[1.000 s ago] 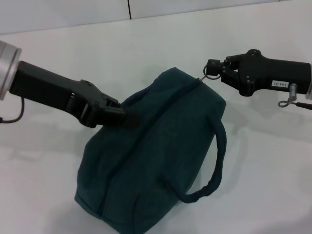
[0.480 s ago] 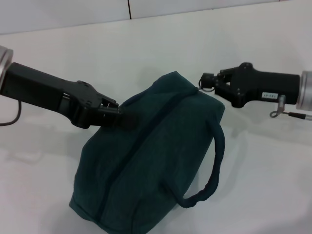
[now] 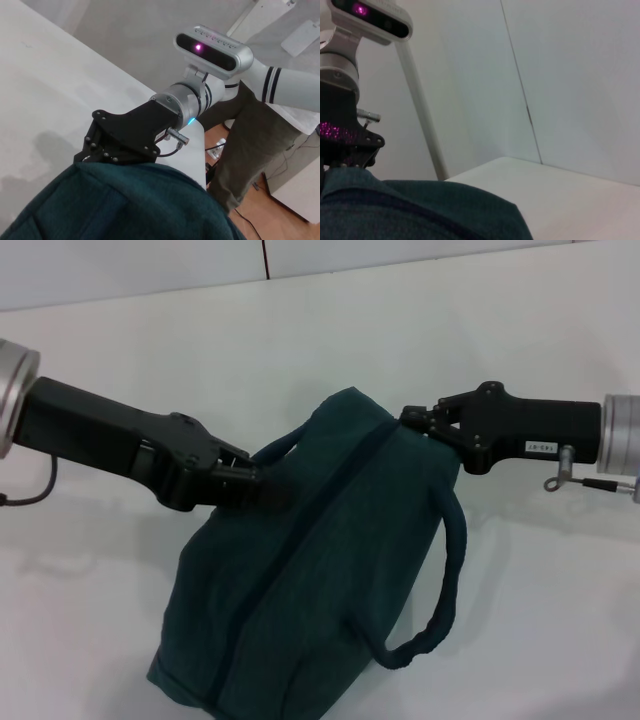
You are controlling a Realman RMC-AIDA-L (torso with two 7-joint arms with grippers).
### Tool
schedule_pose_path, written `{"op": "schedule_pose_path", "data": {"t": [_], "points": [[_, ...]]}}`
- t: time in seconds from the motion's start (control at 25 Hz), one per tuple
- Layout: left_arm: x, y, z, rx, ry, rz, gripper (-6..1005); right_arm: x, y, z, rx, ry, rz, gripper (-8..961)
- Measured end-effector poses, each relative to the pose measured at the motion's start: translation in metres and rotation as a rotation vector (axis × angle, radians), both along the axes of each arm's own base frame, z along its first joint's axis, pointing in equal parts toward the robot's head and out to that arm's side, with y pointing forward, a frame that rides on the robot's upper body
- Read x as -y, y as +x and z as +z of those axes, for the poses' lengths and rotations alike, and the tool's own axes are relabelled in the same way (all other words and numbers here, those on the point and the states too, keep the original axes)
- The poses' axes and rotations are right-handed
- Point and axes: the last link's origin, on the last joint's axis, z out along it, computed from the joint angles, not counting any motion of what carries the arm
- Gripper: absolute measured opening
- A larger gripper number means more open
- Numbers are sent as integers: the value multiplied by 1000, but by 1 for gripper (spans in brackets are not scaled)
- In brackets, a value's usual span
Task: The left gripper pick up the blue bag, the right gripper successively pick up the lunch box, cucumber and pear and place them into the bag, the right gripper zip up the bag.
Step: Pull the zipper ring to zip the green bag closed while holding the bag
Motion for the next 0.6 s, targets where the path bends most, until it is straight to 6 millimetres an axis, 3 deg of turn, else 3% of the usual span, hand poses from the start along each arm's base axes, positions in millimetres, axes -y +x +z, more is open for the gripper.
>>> {"op": "schedule_pose_path", "data": {"t": [0.2,0.6], "points": [[-4,2,-1,25,25,1,69,1,2,8,0,0,5,20],[-14,4,-5,48,98,-10,101,4,10,42,-57,29,5,20]]}}
